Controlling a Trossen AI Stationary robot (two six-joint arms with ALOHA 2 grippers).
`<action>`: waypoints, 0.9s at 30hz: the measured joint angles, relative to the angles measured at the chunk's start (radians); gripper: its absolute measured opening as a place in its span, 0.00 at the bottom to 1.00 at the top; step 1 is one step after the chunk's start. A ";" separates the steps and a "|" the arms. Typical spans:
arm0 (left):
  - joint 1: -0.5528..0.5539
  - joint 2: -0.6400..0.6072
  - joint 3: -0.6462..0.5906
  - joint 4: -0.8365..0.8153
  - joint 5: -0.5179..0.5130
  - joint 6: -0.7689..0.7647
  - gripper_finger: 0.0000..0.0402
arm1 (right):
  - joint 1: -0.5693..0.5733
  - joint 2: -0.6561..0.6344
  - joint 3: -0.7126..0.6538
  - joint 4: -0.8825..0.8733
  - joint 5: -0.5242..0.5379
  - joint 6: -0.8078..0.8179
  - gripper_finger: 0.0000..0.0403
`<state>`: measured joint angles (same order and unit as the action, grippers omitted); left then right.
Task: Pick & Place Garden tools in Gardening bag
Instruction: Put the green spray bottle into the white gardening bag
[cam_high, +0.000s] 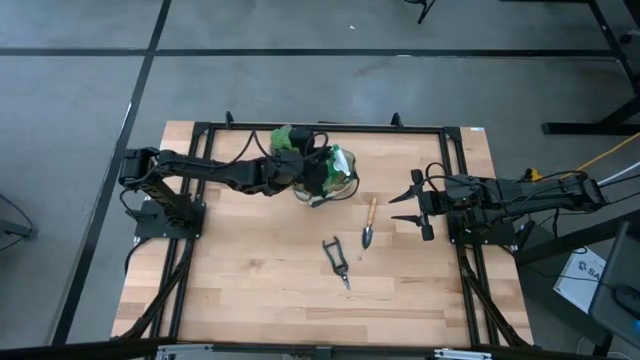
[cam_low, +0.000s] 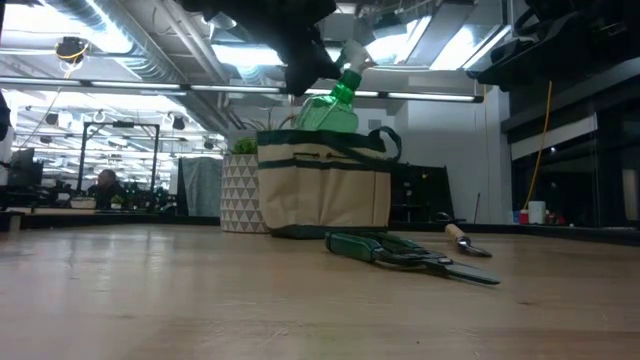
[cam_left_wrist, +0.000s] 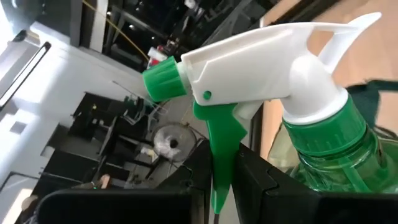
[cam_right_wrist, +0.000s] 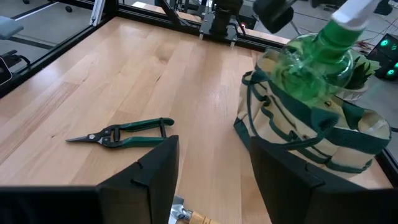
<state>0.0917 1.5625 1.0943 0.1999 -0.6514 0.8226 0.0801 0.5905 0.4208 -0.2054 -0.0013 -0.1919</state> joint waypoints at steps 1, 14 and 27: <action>0.000 0.000 0.000 -0.014 -0.001 0.006 0.08 | 0.000 0.000 0.000 0.000 0.000 0.000 0.50; 0.002 0.000 0.000 -0.192 -0.001 -0.109 0.08 | 0.000 0.000 0.000 0.000 0.000 0.000 0.50; 0.018 0.000 0.000 -0.332 0.018 -0.300 0.08 | 0.000 0.000 0.000 0.000 0.000 0.000 0.50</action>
<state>0.1095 1.5623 1.0943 -0.1317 -0.6330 0.5231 0.0799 0.5907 0.4206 -0.2058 -0.0013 -0.1921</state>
